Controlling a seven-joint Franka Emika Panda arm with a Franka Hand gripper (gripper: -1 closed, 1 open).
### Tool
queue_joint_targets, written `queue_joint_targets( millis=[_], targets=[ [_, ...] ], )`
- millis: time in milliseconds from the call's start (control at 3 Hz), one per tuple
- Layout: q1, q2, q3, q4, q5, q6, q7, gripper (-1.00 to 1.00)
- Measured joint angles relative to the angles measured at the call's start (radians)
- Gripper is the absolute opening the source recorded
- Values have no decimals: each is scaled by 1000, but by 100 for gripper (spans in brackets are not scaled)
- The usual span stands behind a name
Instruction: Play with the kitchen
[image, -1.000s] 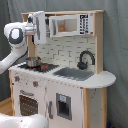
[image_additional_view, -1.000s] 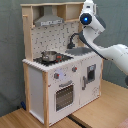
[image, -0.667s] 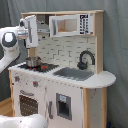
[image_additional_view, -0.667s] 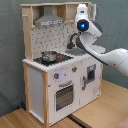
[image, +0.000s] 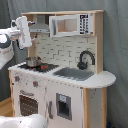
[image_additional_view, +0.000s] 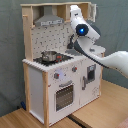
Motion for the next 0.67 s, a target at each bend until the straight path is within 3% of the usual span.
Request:
queue_joint_targets(
  millis=[667],
  targets=[
    [64,-17,0,-11,-24,0,-213,100]
  ],
)
